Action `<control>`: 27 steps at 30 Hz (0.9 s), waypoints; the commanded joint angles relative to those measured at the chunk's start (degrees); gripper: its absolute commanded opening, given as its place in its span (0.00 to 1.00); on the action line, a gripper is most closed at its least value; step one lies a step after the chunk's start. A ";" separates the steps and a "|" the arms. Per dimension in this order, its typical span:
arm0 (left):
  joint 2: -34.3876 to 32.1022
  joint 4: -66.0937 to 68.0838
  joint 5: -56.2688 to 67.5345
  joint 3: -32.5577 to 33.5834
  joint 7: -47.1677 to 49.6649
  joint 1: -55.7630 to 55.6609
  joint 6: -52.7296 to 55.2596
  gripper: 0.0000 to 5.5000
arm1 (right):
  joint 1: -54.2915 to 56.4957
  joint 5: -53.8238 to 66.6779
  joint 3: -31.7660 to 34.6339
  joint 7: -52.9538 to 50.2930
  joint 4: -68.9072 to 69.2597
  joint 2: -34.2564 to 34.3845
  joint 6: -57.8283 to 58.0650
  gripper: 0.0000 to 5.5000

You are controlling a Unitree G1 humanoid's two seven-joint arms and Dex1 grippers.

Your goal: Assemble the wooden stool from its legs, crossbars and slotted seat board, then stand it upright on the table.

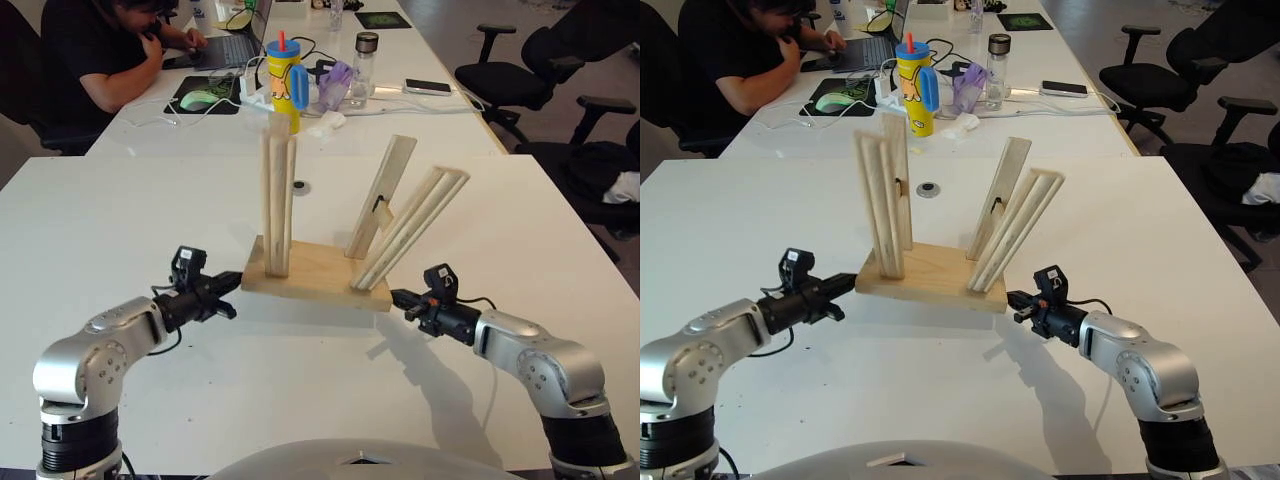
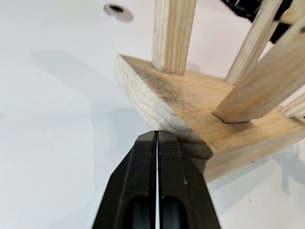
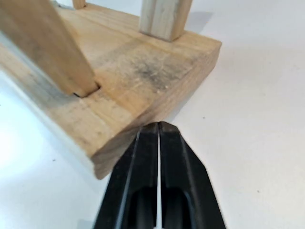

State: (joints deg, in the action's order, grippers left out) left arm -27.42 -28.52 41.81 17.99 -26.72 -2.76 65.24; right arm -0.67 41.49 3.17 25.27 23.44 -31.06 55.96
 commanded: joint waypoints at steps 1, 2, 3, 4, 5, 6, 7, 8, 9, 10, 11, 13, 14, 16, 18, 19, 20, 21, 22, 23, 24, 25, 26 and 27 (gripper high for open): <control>-3.67 -8.23 22.89 -2.84 -15.90 -7.77 4.82 0.01 | 13.95 21.99 -0.02 11.57 10.41 0.79 6.04 0.00; -4.34 -8.19 22.76 -3.02 -15.92 -7.27 4.81 0.01 | 14.37 22.95 0.51 11.48 10.44 0.47 6.65 0.00; -5.05 -8.23 22.76 -3.16 -16.01 -6.73 4.72 0.01 | 14.69 23.84 0.97 11.35 10.63 0.20 7.18 0.00; -5.66 -8.38 22.89 -3.27 -16.09 -6.19 4.61 0.01 | 14.97 24.93 1.52 11.08 10.76 -0.01 7.70 0.00; -6.19 -8.62 23.21 -3.34 -16.19 -5.67 4.42 0.01 | 15.14 25.78 1.96 10.89 11.02 -0.27 8.13 0.00; -6.61 -8.77 23.50 -3.35 -16.22 -5.25 4.18 0.01 | 15.33 26.58 2.31 10.68 11.20 -0.45 8.58 0.00; -7.23 -8.88 23.31 -3.53 -16.29 -4.74 3.88 0.01 | 15.41 27.40 2.61 10.51 11.39 -0.66 8.98 0.00; -8.03 -9.00 22.75 -3.82 -16.68 -4.09 3.55 0.01 | 15.34 28.27 2.82 10.39 11.68 -0.87 9.40 0.00; -8.87 -9.13 21.83 -4.25 -17.20 -3.38 3.20 0.01 | 15.05 29.17 3.00 10.42 12.08 -1.22 9.78 0.00; -9.88 -9.36 20.47 -4.79 -17.87 -2.50 2.63 0.01 | 14.86 29.70 3.12 10.45 12.29 -1.45 10.15 0.00; -11.33 -9.60 17.64 -5.90 -19.10 -1.19 0.77 0.01 | 14.43 28.66 3.00 10.55 12.65 -1.96 10.23 0.00; -15.96 -8.02 7.51 -9.44 -22.50 3.16 -7.47 0.01 | 12.63 21.80 1.47 10.21 12.06 -3.59 8.94 0.00; -18.64 -6.12 0.88 -11.58 -23.48 5.44 -13.37 0.01 | 11.19 16.40 -0.02 10.59 11.30 -5.43 6.77 0.00; -23.50 -0.91 -9.35 -14.43 -25.67 9.96 -22.97 0.04 | 6.90 8.70 -2.05 11.72 8.77 -9.42 3.29 0.00; -27.40 4.35 -16.48 -15.65 -28.48 14.32 -30.91 0.07 | 2.32 2.16 -3.69 13.65 5.60 -13.13 -1.63 0.00; -28.61 6.34 -18.86 -15.56 -29.42 15.76 -34.11 0.09 | 0.97 -0.34 -4.18 14.58 4.01 -14.18 -4.02 0.04; -29.26 7.84 -20.00 -14.96 -30.36 16.70 -36.32 0.11 | -0.22 -3.59 -5.79 16.27 2.91 -16.17 -7.06 0.05; -30.08 9.21 -21.57 -14.70 -31.02 17.38 -38.88 0.15 | -0.97 -6.20 -7.01 17.80 1.81 -17.59 -9.77 0.08; -30.73 10.64 -23.40 -14.45 -31.62 17.82 -41.85 0.18 | -1.52 -8.29 -7.71 19.61 0.26 -18.48 -12.43 0.11; -31.71 12.09 -25.44 -14.43 -32.60 18.25 -45.27 0.21 | -2.13 -10.89 -8.31 21.82 -1.56 -19.62 -16.33 0.14; -32.39 13.58 -27.52 -14.45 -33.16 18.14 -48.75 0.24 | -2.39 -12.76 -8.42 23.56 -3.59 -20.47 -19.13 0.17; -32.64 14.57 -28.40 -14.32 -33.98 17.77 -50.99 0.25 | -2.53 -14.11 -8.28 25.04 -5.30 -20.99 -21.33 0.19; -32.00 14.91 -27.70 -13.78 -34.53 16.60 -52.11 0.28 | -2.22 -15.07 -8.34 26.97 -6.74 -21.45 -23.48 0.22; -31.29 14.78 -26.56 -13.31 -35.05 15.53 -52.56 0.31 | -1.39 -14.68 -7.70 28.02 -7.70 -20.89 -24.33 0.26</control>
State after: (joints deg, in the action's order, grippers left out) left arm -59.16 -14.02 14.34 3.49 -60.42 15.29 14.92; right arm -2.99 27.66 -5.11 50.24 17.99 -51.42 34.74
